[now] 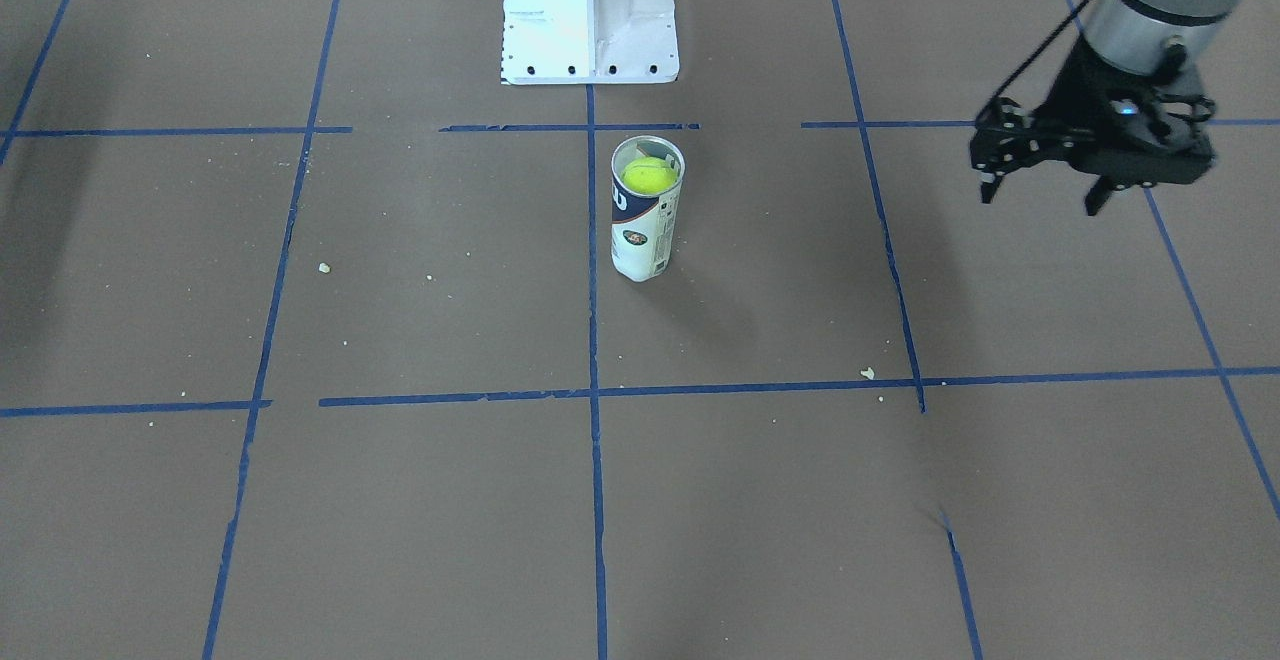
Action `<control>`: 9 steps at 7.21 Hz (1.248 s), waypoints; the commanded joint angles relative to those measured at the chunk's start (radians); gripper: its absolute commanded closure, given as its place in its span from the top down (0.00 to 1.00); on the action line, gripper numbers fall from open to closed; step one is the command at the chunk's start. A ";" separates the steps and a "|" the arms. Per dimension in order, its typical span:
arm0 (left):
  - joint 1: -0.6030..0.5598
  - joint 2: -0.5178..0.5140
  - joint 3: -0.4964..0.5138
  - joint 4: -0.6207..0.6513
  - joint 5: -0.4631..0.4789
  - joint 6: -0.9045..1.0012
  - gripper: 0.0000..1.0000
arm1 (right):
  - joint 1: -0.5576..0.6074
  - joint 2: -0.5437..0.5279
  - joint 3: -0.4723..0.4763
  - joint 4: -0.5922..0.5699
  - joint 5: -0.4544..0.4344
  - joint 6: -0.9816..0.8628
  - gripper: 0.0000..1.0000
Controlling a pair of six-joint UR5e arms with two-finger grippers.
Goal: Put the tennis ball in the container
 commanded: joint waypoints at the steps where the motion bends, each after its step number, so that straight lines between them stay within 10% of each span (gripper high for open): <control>1: -0.206 0.153 0.138 -0.117 -0.097 0.318 1.00 | 0.000 -0.001 0.000 0.000 0.000 0.000 1.00; 4: -0.420 0.303 0.304 -0.167 -0.147 0.436 1.00 | 0.000 -0.001 0.000 0.000 0.000 0.000 1.00; 9: -0.431 0.409 0.303 -0.178 -0.210 0.436 1.00 | 0.000 -0.001 0.000 0.000 0.000 0.000 1.00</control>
